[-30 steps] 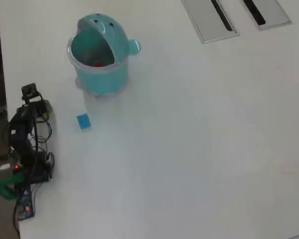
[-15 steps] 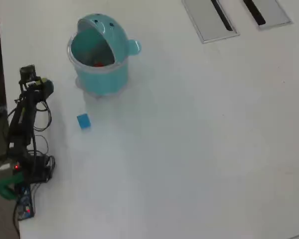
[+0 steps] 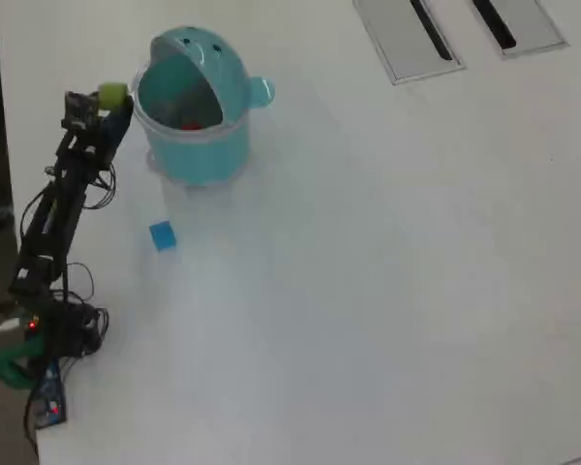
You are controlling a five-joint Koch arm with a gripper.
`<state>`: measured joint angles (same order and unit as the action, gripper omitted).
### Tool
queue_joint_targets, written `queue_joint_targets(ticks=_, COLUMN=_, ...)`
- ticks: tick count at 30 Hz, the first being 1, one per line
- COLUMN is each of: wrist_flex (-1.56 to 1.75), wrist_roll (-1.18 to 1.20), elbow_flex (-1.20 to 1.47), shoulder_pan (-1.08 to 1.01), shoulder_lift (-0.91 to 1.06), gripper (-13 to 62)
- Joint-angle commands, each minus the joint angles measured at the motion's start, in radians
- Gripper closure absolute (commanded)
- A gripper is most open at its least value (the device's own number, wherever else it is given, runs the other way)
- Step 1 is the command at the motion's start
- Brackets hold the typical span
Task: Grasp RGB lego blocks and put them in the bin one by one.
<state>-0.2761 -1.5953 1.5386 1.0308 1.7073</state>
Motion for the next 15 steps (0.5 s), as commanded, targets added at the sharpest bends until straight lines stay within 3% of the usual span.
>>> queue_joint_targets(ticks=1, wrist_flex=0.072, wrist_roll=-0.002, elbow_flex=-0.178, shoulder_pan=-0.017, shoulder_lift=-0.028, gripper=39.5)
queue_joint_targets(ticks=8, wrist_flex=0.02, wrist_roll=-0.011, elbow_flex=-0.436, shoulder_pan=-0.077, shoulder_lift=-0.249, gripper=39.4)
queue_joint_targets(ticks=15, wrist_flex=0.029, wrist_roll=-0.015, elbow_flex=-0.486, shoulder_pan=-0.153, shoulder_lift=-0.336, gripper=39.3)
